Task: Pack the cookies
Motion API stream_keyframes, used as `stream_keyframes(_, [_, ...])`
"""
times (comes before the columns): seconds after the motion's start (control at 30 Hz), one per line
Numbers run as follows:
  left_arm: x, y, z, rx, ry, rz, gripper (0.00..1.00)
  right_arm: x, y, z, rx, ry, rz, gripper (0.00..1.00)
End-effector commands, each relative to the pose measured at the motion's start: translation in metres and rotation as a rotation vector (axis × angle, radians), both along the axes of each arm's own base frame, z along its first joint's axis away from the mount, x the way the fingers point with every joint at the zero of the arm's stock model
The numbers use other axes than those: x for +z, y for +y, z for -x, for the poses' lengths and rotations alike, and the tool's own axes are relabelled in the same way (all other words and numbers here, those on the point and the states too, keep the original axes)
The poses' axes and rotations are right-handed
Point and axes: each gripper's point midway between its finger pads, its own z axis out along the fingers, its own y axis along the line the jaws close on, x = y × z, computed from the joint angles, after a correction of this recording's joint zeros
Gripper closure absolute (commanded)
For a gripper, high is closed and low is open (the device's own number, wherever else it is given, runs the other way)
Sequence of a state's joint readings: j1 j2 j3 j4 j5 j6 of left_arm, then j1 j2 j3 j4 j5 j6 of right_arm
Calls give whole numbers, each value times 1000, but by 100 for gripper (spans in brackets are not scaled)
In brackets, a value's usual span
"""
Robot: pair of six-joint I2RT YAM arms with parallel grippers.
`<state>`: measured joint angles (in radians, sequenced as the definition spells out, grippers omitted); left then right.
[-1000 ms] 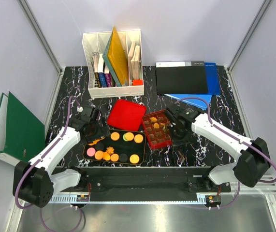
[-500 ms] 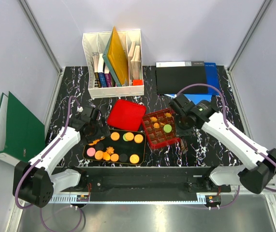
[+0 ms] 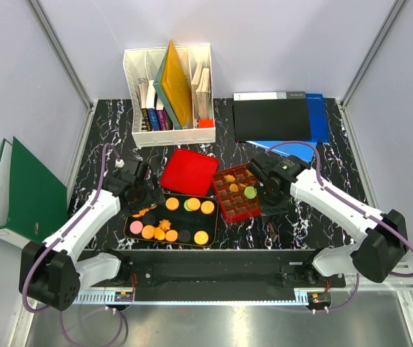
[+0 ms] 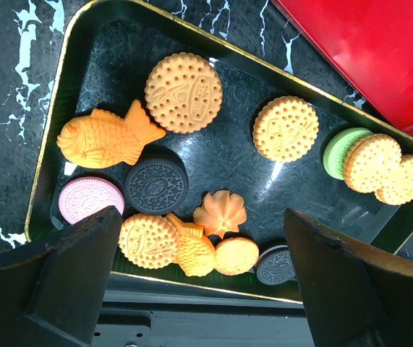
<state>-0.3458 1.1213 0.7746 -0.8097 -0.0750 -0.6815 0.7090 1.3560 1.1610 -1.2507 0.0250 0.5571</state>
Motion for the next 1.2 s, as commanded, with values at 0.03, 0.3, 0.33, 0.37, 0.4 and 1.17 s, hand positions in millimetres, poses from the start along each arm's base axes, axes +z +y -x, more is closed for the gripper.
stream_keyframes(0.03, [3, -5, -5, -15, -33, 21, 3, 0, 19, 12, 38, 61, -113, 100])
stream_keyframes(0.3, [3, -5, -5, -13, -33, 21, 3, 11, 26, 8, 49, 20, -166, 100])
stream_keyframes(0.33, [3, -5, -6, -14, -33, 21, 3, 11, 27, 8, 54, 21, -170, 100])
stream_keyframes(0.37, [4, -5, -6, -14, -33, 21, 3, 10, 27, 9, 56, 26, -167, 100])
stream_keyframes(0.4, [4, -5, -6, -14, -34, 23, 3, 10, 24, 6, 50, 13, -147, 100])
stream_keyframes(1.17, [9, -7, -6, -26, -54, 33, 3, -16, -113, -182, -791, -293, -146, 100])
